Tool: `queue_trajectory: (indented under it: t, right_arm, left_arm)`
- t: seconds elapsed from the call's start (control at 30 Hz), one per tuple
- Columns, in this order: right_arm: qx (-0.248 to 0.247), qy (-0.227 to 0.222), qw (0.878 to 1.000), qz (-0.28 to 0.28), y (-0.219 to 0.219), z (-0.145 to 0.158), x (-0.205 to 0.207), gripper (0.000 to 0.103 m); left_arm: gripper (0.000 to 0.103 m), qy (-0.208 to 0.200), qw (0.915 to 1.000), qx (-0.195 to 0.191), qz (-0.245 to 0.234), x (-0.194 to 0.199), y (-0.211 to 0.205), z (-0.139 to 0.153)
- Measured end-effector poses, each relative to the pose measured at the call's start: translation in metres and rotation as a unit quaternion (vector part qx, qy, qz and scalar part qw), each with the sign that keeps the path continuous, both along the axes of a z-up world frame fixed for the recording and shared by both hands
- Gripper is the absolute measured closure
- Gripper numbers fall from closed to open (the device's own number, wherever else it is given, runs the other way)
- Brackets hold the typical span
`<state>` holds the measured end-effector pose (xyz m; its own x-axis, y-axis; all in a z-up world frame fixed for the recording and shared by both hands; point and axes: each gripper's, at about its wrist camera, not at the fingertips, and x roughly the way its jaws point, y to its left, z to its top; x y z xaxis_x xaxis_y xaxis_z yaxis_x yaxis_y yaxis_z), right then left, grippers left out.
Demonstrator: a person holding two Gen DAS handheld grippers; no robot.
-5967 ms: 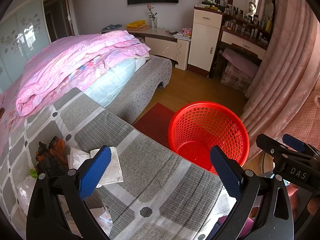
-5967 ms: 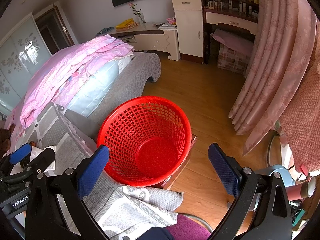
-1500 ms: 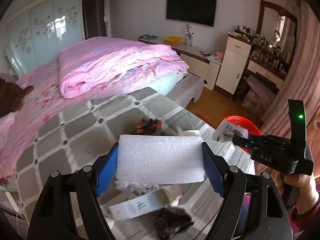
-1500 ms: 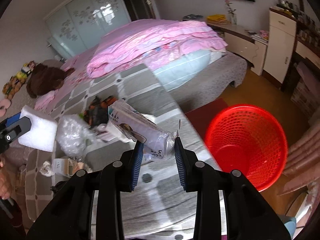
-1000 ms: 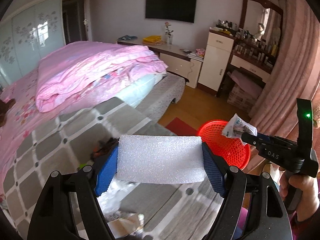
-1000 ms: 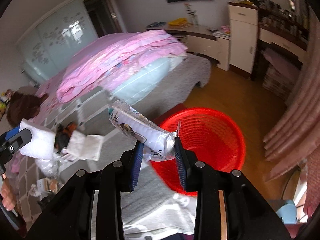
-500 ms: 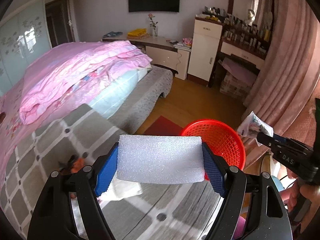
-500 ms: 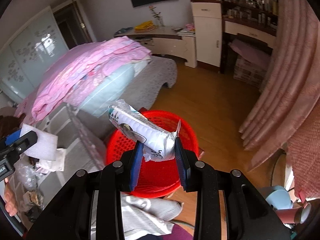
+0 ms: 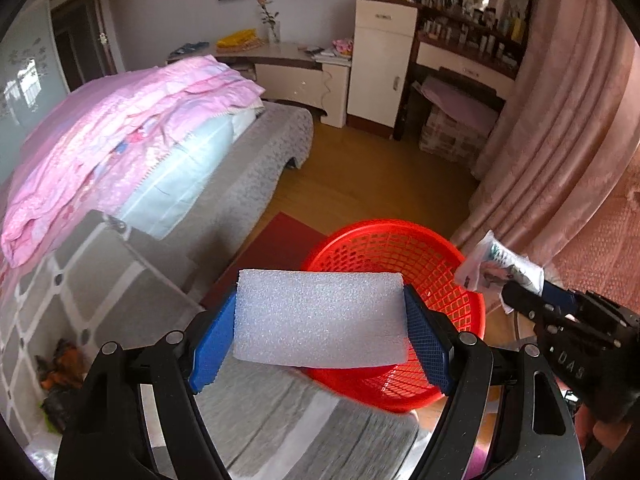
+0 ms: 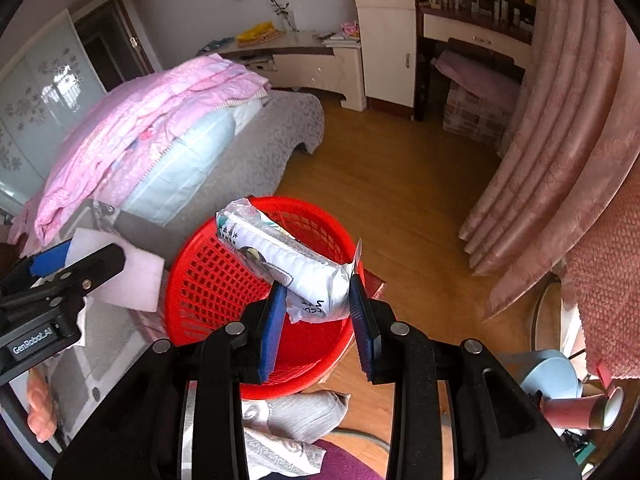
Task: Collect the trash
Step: 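Carry the foam sheet and wipes packet to the red wastebasket and release both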
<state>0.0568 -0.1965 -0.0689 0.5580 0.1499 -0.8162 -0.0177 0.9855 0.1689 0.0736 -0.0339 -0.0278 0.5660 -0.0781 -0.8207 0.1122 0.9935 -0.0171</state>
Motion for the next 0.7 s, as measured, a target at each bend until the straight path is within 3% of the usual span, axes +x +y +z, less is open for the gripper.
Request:
queue_trajectory:
  t: [0.43, 0.7]
  right_arm:
    - [0.01, 0.026, 1.0, -0.008, 0.0, -0.025, 0.014, 0.07]
    - [0.018, 0.023, 0.999, -0.014, -0.006, -0.024, 0.015, 0.056]
  left_arm:
    - [0.027, 0.04, 0.9991, 0.013, 0.002, 0.02, -0.009, -0.035]
    - [0.026, 0.049, 0.9988, 0.007, 0.001, 0.019, -0.006, -0.039]
